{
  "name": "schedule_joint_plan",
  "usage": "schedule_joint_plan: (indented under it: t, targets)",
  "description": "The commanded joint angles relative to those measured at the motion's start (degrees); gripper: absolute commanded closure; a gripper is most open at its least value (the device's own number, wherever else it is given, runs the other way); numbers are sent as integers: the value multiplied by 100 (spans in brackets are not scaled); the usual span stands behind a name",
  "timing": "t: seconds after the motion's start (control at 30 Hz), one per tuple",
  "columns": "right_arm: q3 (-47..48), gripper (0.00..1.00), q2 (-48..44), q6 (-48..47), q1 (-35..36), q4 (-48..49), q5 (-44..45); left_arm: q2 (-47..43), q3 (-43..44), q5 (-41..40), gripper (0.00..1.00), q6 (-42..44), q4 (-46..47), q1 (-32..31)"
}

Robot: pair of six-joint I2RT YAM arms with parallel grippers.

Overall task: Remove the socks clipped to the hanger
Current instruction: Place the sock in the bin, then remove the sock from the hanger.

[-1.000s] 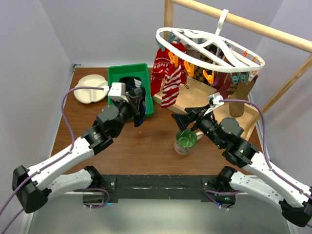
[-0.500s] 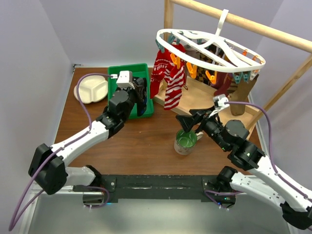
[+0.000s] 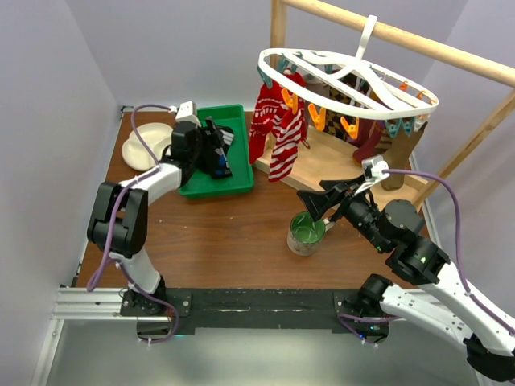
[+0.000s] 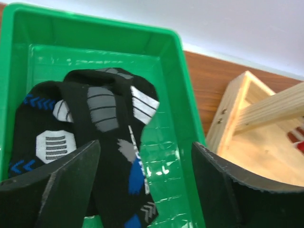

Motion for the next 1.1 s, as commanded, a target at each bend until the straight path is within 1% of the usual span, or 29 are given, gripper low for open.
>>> schedule_joint_plan:
  t: [0.0, 0.13, 0.2, 0.33, 0.43, 0.53, 0.57, 0.67, 0.73, 0.8, 0.83, 0.9, 0.93, 1.07]
  targets:
    - [174, 14, -42, -172, 0, -137, 115, -567, 484, 490, 14, -189, 313, -75]
    - [121, 14, -51, -181, 0, -84, 150, -919, 467, 491, 14, -180, 94, -75]
    - [95, 14, -34, -181, 0, -40, 141, -1138, 353, 631, 15, -163, 67, -84]
    - [42, 14, -16, -181, 0, 30, 132, -1621, 45, 772, 24, -233, 14, -119]
    - [-11, 14, -7, -181, 0, 135, 159, -2025, -280, 807, 30, -242, 14, -338]
    - [-72, 14, -7, -181, 0, 188, 203, -2464, -552, 711, 33, -137, -90, -750]
    - [-107, 14, -7, -181, -9, 214, 220, -2588, -692, 606, 34, -102, -152, -960]
    - [-221, 14, -42, -172, 0, 258, 273, -3124, -1035, 535, 35, -119, -205, -1251]
    - [-283, 14, -42, -146, 0, 294, 326, -3527, -1194, 622, 37, -102, -266, -1349]
    - [-362, 14, -34, -146, 0, 329, 326, -3801, -1335, 622, 38, 30, -503, -1498]
    - [-389, 14, -42, -146, 0, 338, 343, -4063, -1379, 675, 38, 65, -539, -1533]
    - [-485, 14, -42, -164, 0, 416, 361, -4293, -1467, 833, 38, 171, -705, -1683]
    - [-512, 14, -51, -164, 0, 443, 404, -4495, -1502, 851, 38, 206, -724, -1735]
    - [-705, 13, -7, -137, 0, 697, 422, -4769, -1485, 1097, 35, 303, -645, -2104]
